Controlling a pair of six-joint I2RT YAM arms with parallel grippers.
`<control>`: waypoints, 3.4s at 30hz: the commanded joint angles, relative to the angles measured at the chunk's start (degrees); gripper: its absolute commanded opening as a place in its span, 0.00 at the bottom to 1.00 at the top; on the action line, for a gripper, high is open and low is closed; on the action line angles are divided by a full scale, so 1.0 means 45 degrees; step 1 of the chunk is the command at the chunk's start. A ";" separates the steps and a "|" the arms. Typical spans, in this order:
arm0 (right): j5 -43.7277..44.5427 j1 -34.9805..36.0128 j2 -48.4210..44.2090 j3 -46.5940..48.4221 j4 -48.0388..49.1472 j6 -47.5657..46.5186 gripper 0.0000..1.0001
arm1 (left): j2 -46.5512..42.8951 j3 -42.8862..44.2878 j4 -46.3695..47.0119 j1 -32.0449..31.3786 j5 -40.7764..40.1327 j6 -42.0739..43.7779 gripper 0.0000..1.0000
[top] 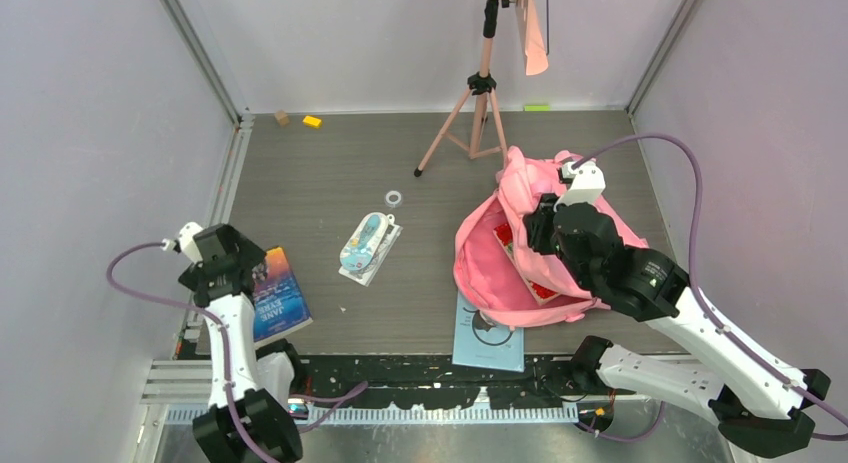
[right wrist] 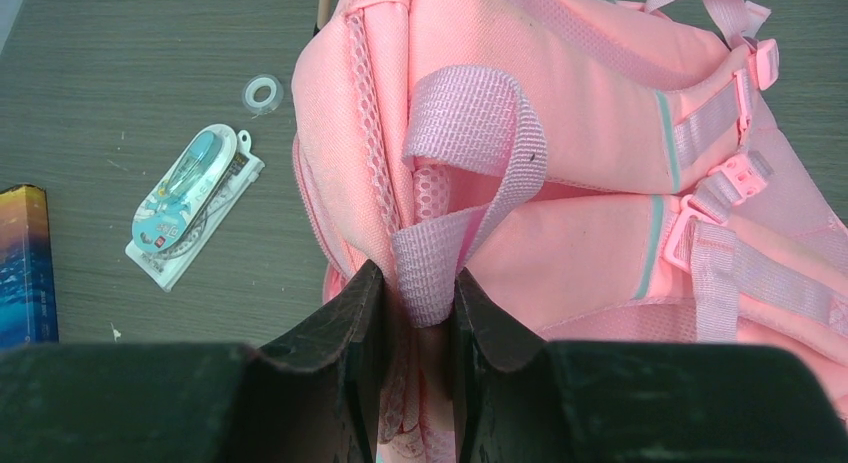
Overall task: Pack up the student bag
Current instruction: Move the book to the center of the board, then pick up the book from the center of the board.
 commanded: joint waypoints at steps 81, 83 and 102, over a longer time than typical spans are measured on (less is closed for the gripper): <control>0.0959 0.0021 -0.1584 -0.0534 0.1645 0.0015 0.00 | 0.2757 -0.0648 0.1389 -0.5745 0.5817 -0.2059 0.00; 0.1001 0.0021 -0.1510 -0.0575 0.1441 0.0038 0.00 | 0.2056 -0.0623 0.1302 -0.5742 0.5837 -0.1950 0.00; -0.0743 0.0021 0.0256 -0.1358 0.1270 0.0842 0.63 | -0.2434 0.0780 -0.0239 -0.5716 0.6974 -0.2697 0.00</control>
